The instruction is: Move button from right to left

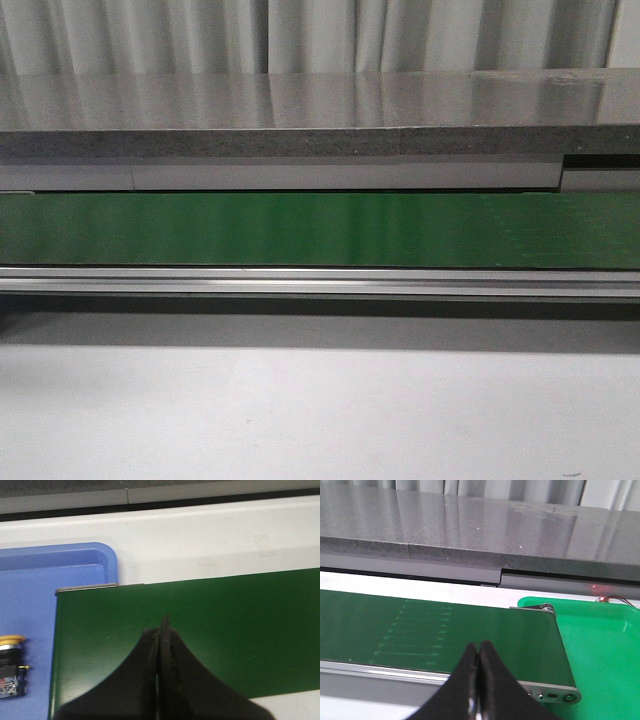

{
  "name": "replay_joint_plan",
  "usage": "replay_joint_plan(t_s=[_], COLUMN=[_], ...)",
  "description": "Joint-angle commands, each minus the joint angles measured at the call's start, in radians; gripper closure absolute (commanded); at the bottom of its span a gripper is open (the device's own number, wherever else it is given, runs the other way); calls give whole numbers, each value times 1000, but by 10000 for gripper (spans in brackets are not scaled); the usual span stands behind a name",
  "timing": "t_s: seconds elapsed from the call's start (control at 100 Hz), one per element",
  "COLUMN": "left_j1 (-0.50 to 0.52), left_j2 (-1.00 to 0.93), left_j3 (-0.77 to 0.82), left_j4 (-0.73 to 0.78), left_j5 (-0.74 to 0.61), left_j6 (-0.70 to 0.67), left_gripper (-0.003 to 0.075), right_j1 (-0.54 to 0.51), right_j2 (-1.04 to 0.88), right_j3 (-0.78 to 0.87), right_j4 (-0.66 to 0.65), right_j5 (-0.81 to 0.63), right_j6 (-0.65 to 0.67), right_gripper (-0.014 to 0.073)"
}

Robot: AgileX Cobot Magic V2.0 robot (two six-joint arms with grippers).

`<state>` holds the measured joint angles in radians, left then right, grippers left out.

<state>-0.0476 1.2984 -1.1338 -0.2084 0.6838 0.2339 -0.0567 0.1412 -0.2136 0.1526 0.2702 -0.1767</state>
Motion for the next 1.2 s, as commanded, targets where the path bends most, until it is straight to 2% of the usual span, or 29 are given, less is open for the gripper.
replay_joint_plan(t_s=[0.0, 0.37, 0.91, 1.19], left_j1=[-18, -31, -39, -39], left_j2=[-96, -396, -758, -929], left_j3=[32, 285, 608, 728], left_j4=[-58, -166, -164, -151], left_j5=[-97, -231, -368, -384], left_j6=[-1, -1, -1, -1], left_gripper=[741, 741, 741, 741], right_j1=[0, 0, 0, 0], right_j2=[8, 8, 8, 8], right_j3=[-26, -26, -26, -26], right_j4=[1, 1, 1, 1], right_j5=[-79, -79, -79, -79], right_j6=[-4, -4, -4, -4], right_gripper=[661, 661, 661, 661])
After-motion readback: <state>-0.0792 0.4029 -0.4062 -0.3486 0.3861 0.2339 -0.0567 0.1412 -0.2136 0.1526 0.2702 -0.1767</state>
